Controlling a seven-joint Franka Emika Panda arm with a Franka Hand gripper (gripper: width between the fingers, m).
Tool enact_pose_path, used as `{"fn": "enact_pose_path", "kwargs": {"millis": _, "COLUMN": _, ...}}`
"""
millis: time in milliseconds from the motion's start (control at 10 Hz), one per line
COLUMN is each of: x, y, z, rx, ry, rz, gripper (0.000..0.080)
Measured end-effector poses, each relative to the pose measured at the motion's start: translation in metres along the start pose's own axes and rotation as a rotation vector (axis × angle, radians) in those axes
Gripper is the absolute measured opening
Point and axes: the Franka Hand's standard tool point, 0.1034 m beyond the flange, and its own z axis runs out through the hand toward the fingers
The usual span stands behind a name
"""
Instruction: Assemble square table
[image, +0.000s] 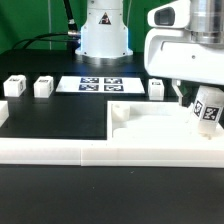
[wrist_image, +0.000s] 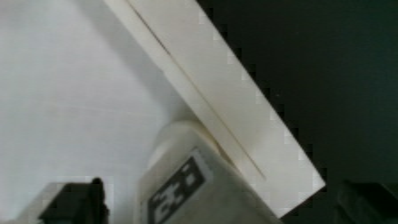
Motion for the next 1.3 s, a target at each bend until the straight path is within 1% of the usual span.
{"fn": "enact_pose_path", "kwargs": {"millis": 100, "x": 0.008, "y": 0.006, "z": -0.005, "rx": 0.002, "ry": 0.008, "rz": -0.135, "gripper": 0.0648}}
{"fn": "enact_pose_path", "kwargs": {"millis": 200, "x": 0.024, "y": 0.013, "z": -0.017, "rx": 0.009, "ry": 0.032, "rz": -0.248, "gripper": 0.0648}}
{"fn": "enact_pose_path", "kwargs": {"millis": 300, "x": 0.030, "y": 0.019, "z": -0.018, "rx": 0.013, "ry": 0.053, "rz": -0.314, "gripper": 0.0648}}
{"fn": "enact_pose_path", "kwargs": {"millis": 400, "x": 0.028, "y": 0.017, "z": -0.016, "rx": 0.013, "ry": 0.049, "rz": -0.291, "gripper": 0.0621}}
{"fn": "enact_pose_path", "kwargs": {"millis": 600, "x": 0.028, "y": 0.017, "z": -0.016, "rx": 0.016, "ry": 0.048, "rz": -0.240, "gripper": 0.0352}}
{"fn": "enact_pose_path", "kwargs": {"millis": 700, "x": 0.028, "y": 0.016, "z": -0.016, "rx": 0.018, "ry": 0.047, "rz": -0.177, "gripper": 0.0352}}
{"fn": "enact_pose_path", "kwargs": {"millis": 800, "x": 0.028, "y": 0.016, "z": -0.016, "rx": 0.020, "ry": 0.046, "rz": -0.108, "gripper": 0.0169}}
{"fn": "enact_pose_path", "kwargs": {"millis": 900, "x": 0.027, "y": 0.016, "z": -0.015, "rx": 0.022, "ry": 0.045, "rz": -0.031, "gripper": 0.0058}}
{"fn": "enact_pose_path", "kwargs": {"millis": 1000, "x": 0.027, "y": 0.016, "z": -0.015, "rx": 0.022, "ry": 0.045, "rz": -0.032, "gripper": 0.0011}}
{"fn": "enact_pose_path", "kwargs": {"millis": 1200, "x": 0.027, "y": 0.016, "z": -0.015, "rx": 0.020, "ry": 0.045, "rz": -0.045, "gripper": 0.0004}}
{"fn": "enact_pose_path", "kwargs": {"millis": 1300, "x": 0.025, "y": 0.015, "z": -0.016, "rx": 0.011, "ry": 0.029, "rz": -0.086, "gripper": 0.0004}}
